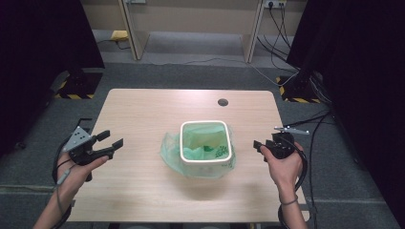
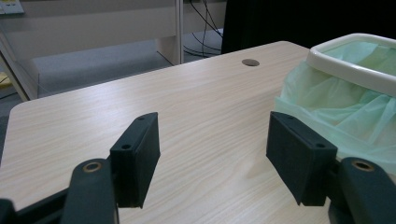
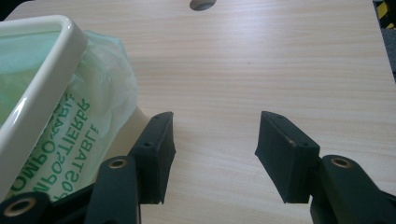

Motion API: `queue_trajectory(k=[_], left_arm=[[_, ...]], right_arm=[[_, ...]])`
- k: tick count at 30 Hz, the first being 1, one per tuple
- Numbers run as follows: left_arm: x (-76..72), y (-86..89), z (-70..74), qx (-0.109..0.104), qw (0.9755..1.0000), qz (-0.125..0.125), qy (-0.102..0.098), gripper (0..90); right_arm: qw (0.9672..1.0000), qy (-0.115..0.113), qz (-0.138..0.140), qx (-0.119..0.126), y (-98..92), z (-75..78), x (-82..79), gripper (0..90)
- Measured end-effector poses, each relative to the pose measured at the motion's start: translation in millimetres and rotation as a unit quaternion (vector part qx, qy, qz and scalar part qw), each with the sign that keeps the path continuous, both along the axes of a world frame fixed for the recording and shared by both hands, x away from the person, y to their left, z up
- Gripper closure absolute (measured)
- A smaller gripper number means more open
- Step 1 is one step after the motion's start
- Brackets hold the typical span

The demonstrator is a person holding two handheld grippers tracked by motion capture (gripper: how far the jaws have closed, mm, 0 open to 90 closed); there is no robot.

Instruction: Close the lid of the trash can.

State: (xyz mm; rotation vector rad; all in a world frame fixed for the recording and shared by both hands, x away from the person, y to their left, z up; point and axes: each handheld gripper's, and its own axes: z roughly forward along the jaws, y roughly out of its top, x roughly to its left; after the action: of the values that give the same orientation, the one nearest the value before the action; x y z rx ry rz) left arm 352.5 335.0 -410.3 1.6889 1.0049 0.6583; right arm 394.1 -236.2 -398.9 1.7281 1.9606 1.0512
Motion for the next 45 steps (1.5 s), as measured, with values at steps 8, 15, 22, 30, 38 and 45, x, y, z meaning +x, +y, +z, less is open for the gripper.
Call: queue_trajectory(k=[8, 15, 22, 30, 38, 45], left_arm=[[-4.6, 9.3, -8.0, -0.005, 0.9999, 0.011, 0.004, 34.1], [-8.2, 16.0, -15.6, -0.006, 0.9998, 0.016, 0.008, 34.0], [-11.0, 22.6, -20.2, -0.007, 0.9997, 0.023, 0.009, 33.9], [-14.3, 30.1, -25.1, -0.007, 0.9995, 0.030, 0.010, 33.9], [-16.4, 35.3, -30.4, -0.009, 0.9993, 0.034, 0.013, 33.9], [-17.7, 39.9, -34.9, -0.007, 0.9990, 0.041, 0.014, 33.9]], right_arm=[[1.0000, -0.004, 0.000, -0.002, -4.8, -5.2, -3.6, 46.4], [1.0000, -0.004, 0.000, -0.005, -8.1, -8.2, -6.2, 46.3], [0.9999, -0.007, -0.001, -0.008, -12.1, -11.6, -8.8, 46.3], [0.9999, -0.011, -0.005, -0.011, -18.4, -15.9, -12.2, 46.4], [0.9997, -0.013, -0.012, -0.014, -25.3, -21.0, -15.6, 46.2], [0.9996, -0.014, -0.017, -0.019, -29.9, -25.4, -17.3, 45.9]])
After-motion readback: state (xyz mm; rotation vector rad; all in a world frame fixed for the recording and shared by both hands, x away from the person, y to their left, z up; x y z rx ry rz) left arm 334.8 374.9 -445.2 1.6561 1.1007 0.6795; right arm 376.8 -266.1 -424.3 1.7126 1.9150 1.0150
